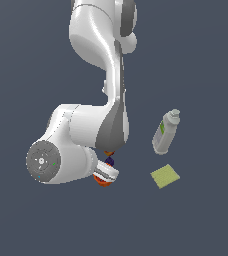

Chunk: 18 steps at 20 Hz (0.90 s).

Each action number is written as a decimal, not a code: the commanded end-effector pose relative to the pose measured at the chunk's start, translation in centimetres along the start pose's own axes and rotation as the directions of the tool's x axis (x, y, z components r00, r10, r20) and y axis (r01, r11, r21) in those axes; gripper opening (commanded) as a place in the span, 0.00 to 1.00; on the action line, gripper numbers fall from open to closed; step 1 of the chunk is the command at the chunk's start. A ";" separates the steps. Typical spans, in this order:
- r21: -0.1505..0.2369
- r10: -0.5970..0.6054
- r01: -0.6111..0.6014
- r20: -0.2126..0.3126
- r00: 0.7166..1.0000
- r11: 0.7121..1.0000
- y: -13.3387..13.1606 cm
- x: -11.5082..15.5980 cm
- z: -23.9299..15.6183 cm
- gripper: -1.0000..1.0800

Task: Pick up a designated object from a clutter of objects.

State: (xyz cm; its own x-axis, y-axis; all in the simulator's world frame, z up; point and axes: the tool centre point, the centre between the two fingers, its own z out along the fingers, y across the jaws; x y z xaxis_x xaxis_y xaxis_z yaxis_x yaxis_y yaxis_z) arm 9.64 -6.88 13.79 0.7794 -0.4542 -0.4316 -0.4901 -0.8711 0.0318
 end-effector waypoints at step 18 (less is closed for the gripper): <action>0.003 0.077 -0.077 0.068 0.995 0.997 0.3 2.3 3.6 0.62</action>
State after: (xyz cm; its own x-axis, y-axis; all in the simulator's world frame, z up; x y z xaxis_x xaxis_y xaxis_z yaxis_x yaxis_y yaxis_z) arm 9.98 -7.55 9.66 0.7110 -0.5064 -0.4879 -0.5503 -0.8326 0.0621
